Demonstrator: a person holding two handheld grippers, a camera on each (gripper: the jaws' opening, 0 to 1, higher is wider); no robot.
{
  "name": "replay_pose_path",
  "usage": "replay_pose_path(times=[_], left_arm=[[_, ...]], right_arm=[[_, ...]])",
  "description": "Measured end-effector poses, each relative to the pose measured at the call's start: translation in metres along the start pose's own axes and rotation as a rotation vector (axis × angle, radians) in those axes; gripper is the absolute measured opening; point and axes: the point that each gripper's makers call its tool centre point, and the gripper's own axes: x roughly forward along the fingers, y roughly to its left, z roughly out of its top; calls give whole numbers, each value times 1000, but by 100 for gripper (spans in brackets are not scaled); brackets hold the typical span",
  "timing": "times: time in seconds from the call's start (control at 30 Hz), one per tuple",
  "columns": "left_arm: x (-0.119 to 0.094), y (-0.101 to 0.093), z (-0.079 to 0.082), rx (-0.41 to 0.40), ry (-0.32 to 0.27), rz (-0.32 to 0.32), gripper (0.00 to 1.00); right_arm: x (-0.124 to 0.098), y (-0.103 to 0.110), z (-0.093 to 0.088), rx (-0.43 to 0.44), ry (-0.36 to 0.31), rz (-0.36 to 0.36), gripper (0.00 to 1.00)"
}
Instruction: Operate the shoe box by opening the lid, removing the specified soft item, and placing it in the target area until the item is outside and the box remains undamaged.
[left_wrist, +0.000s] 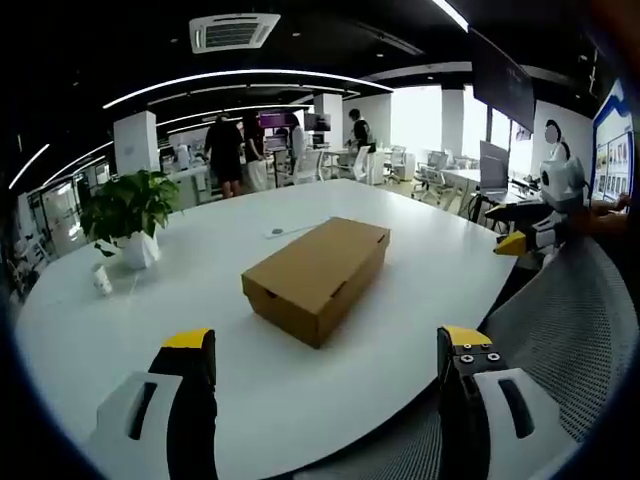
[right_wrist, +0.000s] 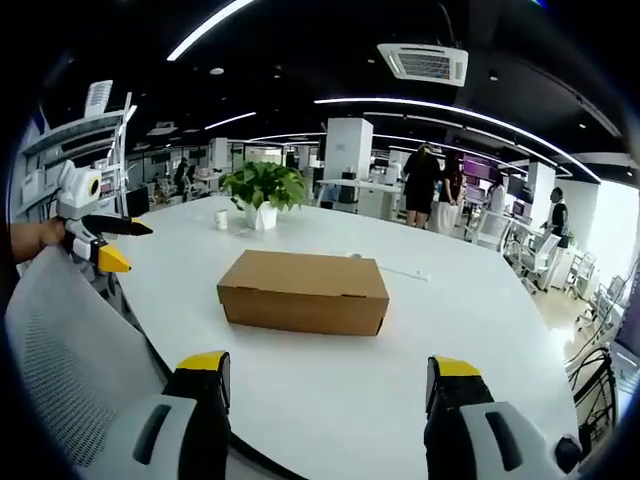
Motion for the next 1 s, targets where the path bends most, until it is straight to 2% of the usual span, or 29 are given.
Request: replay_pose_path(times=[1.0], left_arm=[[0,2,-2,-19,5,4,95]], right_arm=[[0,-1,2,3,-13,-4,79]])
